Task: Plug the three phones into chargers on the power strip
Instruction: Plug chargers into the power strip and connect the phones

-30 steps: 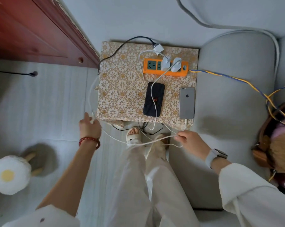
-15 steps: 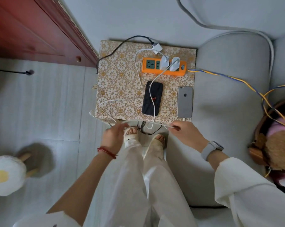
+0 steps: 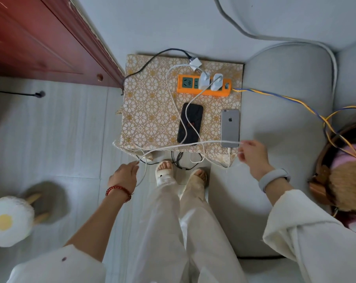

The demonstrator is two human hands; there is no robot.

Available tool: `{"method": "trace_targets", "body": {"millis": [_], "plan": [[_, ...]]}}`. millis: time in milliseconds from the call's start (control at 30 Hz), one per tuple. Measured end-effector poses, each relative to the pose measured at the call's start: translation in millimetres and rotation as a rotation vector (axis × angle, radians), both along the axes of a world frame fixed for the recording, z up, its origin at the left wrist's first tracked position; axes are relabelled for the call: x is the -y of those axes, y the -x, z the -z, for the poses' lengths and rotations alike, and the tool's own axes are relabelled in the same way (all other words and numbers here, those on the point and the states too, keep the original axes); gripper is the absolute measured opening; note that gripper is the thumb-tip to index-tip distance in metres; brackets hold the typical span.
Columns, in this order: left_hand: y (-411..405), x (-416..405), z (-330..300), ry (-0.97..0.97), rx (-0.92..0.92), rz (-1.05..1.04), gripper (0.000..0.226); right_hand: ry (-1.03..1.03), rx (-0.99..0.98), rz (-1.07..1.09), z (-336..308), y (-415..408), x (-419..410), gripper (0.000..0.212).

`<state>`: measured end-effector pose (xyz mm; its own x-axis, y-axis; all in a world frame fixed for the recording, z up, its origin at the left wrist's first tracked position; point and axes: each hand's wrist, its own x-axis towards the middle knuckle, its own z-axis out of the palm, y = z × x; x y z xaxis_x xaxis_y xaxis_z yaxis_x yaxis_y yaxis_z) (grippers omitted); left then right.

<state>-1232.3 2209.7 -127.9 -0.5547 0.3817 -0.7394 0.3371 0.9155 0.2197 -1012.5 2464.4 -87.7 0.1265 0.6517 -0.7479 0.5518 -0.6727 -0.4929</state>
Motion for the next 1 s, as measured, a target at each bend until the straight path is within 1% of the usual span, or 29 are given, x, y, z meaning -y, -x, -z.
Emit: {"method": "trace_targets", "body": {"millis": [33,67,100,133,200,233,300,367,433,500,533,567,633,667,733,800,900,1000], "plan": [[-0.7,-1.7,-0.2,0.03,0.026,0.09,0.04,0.059,-0.158,0.192,-5.6,3.2,-2.1,0.011],[-2.4,-4.0,-0.9,0.033,0.06,0.177,0.047,0.098,-0.278,0.31,-10.3,5.0,-3.1,0.011],[-5.5,-8.1,-4.2,-0.004,0.095,0.236,0.057,0.117,-0.362,0.343,-15.4,5.8,-2.5,0.011],[-9.3,-12.8,-7.8,-0.079,0.135,0.246,0.067,0.121,-0.411,0.291,-20.7,7.5,-0.3,0.013],[-18.3,-27.6,-18.3,-0.281,0.228,0.158,0.08,0.089,-0.414,0.051,-28.9,12.4,11.1,0.022],[-24.1,-37.6,-24.0,-0.365,0.27,0.113,0.08,0.09,-0.398,-0.047,-31.1,15.6,18.2,0.022],[-39.3,-58.8,-34.5,-0.453,0.358,0.082,0.067,0.124,-0.385,-0.12,-32.9,23.2,33.7,0.019],[-56.8,-77.0,-43.1,-0.482,0.436,0.122,0.059,0.122,-0.355,-0.158,-31.2,33.1,45.7,0.021],[-70.7,-88.2,-44.5,-0.48,0.464,0.176,0.053,0.106,-0.34,-0.192,-27.5,39.0,53.1,0.023],[-78.2,-93.1,-45.3,-0.493,0.451,0.186,0.036,0.114,-0.35,-0.175,-25.5,40.6,55.1,0.026],[-79.4,-94.1,-46.2,-0.51,0.419,0.185,0.031,0.131,-0.38,-0.12,-23.7,39.5,52.7,0.026],[-79.1,-94.2,-47.1,-0.528,0.373,0.19,0.029,0.166,-0.443,-0.006,-22.5,37.4,48.3,0.022],[-75.4,-91.4,-48.9,-0.531,0.288,0.241,0.036,0.253,-0.605,0.336,-22.4,32.0,35.4,0.005],[-72.2,-86.9,-47.7,-0.508,0.269,0.279,0.038,0.287,-0.654,0.504,-22.2,28.9,28.0,0.009],[-65.3,-74.8,-41.4,-0.427,0.262,0.326,0.033,0.311,-0.701,0.719,-19.2,22.1,13.9,0.024],[-58.1,-63.2,-34.6,-0.363,0.248,0.322,0.028,0.329,-0.713,0.787,-16.6,19.6,5.7,0.03],[-50.5,-52.8,-26.6,-0.294,0.223,0.315,0.03,0.353,-0.701,0.769,-9.3,17.0,2.1,0.033],[-42.8,-46.1,-16.6,-0.166,0.22,0.321,0.028,0.307,-0.662,0.77,-1.0,14.4,1.8,0.035]]}}
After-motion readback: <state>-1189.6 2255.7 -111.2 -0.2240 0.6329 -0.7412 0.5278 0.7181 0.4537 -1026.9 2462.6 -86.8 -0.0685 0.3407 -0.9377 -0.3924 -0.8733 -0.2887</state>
